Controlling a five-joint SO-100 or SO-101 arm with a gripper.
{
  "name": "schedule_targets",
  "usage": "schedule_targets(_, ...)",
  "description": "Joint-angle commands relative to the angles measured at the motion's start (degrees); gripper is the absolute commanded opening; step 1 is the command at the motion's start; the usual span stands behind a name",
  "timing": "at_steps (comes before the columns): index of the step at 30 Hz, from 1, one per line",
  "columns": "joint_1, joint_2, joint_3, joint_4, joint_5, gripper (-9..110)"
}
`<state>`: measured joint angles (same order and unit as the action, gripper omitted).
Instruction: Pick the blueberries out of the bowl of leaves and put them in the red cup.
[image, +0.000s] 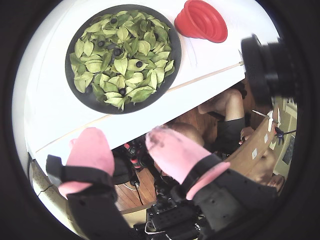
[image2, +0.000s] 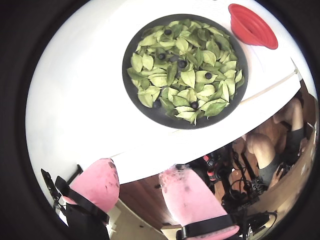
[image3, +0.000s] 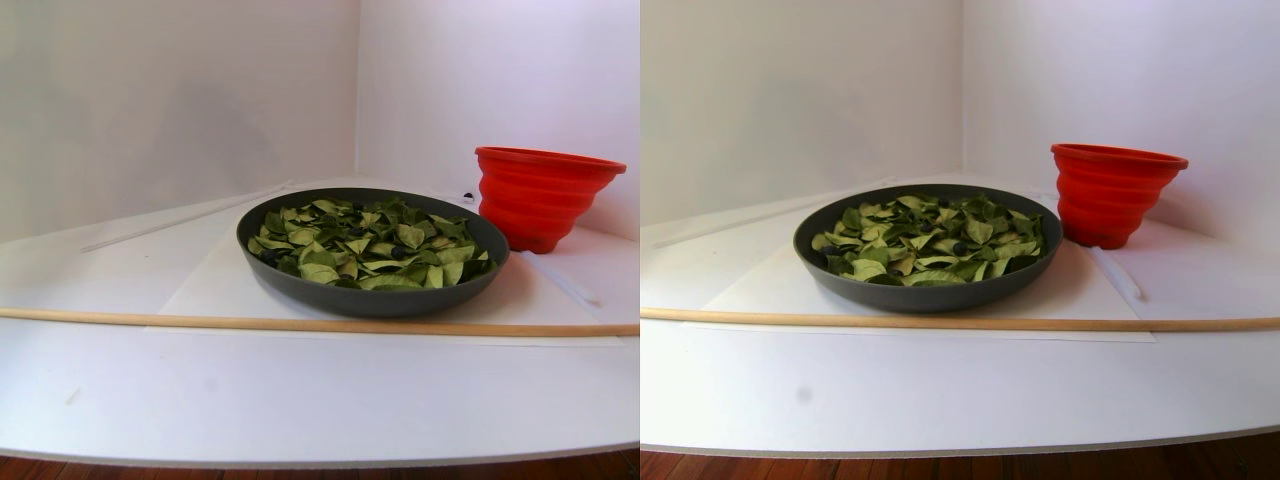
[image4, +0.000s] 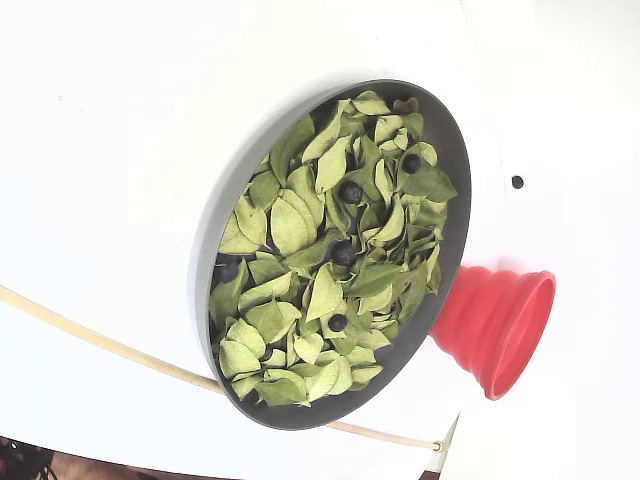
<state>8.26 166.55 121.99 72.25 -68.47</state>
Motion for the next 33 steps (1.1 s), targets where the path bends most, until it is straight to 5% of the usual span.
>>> schedule_targets(1,0.7,-0.5,-1.0,-1.5,-1.3,16)
schedule_targets(33,3.4,-12.0,4.0,-14.9,-9.1,16)
